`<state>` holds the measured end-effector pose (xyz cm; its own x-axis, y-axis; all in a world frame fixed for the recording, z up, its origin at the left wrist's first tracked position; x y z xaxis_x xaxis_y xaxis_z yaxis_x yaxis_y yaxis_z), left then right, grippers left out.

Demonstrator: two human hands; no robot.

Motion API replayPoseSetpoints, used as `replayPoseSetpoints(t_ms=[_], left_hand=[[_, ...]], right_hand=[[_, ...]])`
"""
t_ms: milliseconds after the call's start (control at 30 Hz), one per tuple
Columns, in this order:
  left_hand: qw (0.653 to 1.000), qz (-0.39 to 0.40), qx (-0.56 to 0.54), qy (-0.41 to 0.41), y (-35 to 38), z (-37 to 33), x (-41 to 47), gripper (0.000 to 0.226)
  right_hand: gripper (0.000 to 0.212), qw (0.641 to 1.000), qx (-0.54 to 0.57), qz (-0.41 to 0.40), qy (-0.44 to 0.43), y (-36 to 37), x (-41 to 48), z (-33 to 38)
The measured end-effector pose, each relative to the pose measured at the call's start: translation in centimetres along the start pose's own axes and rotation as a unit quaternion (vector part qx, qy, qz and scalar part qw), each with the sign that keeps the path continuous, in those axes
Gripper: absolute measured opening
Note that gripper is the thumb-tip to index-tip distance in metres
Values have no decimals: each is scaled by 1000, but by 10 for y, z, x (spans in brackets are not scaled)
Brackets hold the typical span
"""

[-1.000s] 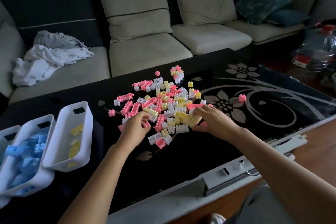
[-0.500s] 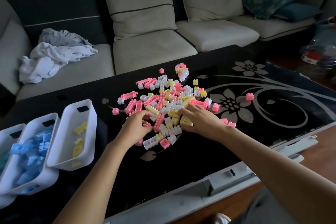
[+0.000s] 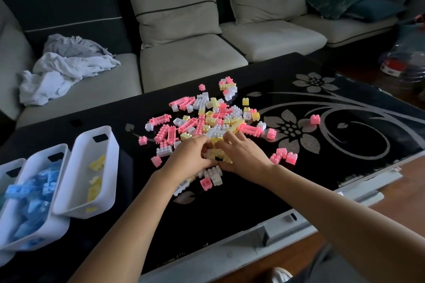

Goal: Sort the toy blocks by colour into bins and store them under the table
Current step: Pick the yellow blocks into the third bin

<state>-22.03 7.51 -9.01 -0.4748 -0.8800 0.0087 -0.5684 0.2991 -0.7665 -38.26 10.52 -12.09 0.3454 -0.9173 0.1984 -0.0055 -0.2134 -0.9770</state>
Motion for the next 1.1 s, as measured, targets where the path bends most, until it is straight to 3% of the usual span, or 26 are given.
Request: replayPoseSetpoints(t_ms=[167, 267, 600, 700, 767, 833, 867, 900, 967, 1000, 1033, 1100], left_hand=[[997, -23, 69, 0, 5, -1, -3, 43], [995, -33, 89, -8, 4, 3, -3, 36], [994, -93, 45, 26, 1, 7, -7, 20], [989, -142, -38, 18, -5, 2, -8, 16], [976, -170, -138, -19, -11, 0, -6, 12], [943, -159, -278, -93, -17, -1, -2, 8], [898, -142, -392, -138, -19, -1, 2, 3], [828, -123, -517, -179, -21, -3, 4, 4], [664, -94, -705, -230, -22, -5, 8, 12], [610, -82, -750, -243, -22, -6, 9, 15], [581, -69, -772, -249, -22, -8, 8, 17], [579, -54, -776, -243, -22, -9, 8, 20]], right_hand=[[53, 1000, -17, 11, -23, 3, 4, 5], [46, 999, -24, 8, -33, 3, 5, 8], [33, 1000, -21, -18, 13, 0, 1, 15], [29, 992, 98, -53, 61, -5, 1, 8], [28, 967, 212, -73, 120, -13, 2, 2], [26, 909, 365, -59, 192, -23, 2, -4], [26, 842, 487, -37, 229, -27, 1, -7], [26, 734, 628, -10, 259, -31, 1, -10], [31, 469, 834, 18, 289, -40, -1, -16], [32, 386, 878, 21, 283, -42, -1, -18], [33, 338, 901, 26, 269, -44, -2, -19], [37, 312, 919, 34, 239, -46, -1, -18]])
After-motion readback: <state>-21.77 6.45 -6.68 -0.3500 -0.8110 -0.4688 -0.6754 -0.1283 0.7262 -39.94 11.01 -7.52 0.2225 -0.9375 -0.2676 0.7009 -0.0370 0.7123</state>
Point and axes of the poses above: each hand's wrist, its own x-axis towards the middle knuckle, its own y-axis out of the palm, z = x × y, the point moved 1 cm from there along x, towards the middle knuckle, and after that the axes turned 14 degrees about -x, right-handed, at the moved point
